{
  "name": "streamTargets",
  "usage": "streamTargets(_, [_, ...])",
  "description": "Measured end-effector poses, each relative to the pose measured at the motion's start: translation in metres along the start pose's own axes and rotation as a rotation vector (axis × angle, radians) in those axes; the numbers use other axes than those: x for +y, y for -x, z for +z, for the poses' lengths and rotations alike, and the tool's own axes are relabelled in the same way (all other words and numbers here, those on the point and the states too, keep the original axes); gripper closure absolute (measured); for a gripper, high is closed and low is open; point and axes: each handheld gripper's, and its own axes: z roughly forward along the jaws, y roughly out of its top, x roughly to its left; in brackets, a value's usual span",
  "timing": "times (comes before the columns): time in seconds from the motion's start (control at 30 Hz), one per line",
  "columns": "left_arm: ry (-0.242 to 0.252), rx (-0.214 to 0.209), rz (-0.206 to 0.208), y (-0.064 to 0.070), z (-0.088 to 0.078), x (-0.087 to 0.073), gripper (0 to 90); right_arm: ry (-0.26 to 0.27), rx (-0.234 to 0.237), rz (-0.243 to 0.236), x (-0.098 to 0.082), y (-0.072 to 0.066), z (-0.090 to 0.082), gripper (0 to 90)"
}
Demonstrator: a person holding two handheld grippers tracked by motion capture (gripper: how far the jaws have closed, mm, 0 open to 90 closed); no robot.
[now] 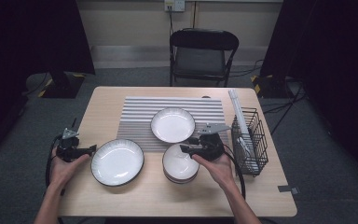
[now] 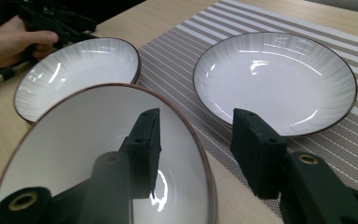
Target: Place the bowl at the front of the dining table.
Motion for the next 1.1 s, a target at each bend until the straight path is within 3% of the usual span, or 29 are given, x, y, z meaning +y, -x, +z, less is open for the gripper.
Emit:
streamTargets(0.03, [0.000, 0.000, 0.000, 0.000, 0.000, 0.000, 15.0, 0.000, 0.000, 0.000, 0.000, 0.000, 0.000, 54.5])
streamTargets(0.07, [-0.001, 0.000, 0.001, 0.000, 0.000, 0.000, 15.1, -0.010, 0.008, -0.005, -0.002, 0.001, 0.002, 61.3])
streamTargets(0.17, [0.000, 0.000, 0.001, 0.000, 0.000, 0.000, 15.0, -0.009, 0.018, -0.010, -0.006, 0.002, 0.004, 69.4])
streamTargets(0.4, [-0.001, -0.001, 0.002, 0.000, 0.000, 0.000, 15.0, -0.016, 0.037, -0.026, -0.009, 0.003, 0.007, 73.6])
streamTargets(0.8, [-0.002, -0.005, 0.003, -0.001, 0.000, 0.000, 14.9, -0.046, -0.021, -0.089, -0.012, -0.001, 0.007, 78.3])
streamTargets(1.1, [-0.003, -0.006, 0.005, -0.001, 0.000, 0.000, 14.8, -0.041, -0.034, -0.098, -0.015, -0.003, 0.003, 81.5])
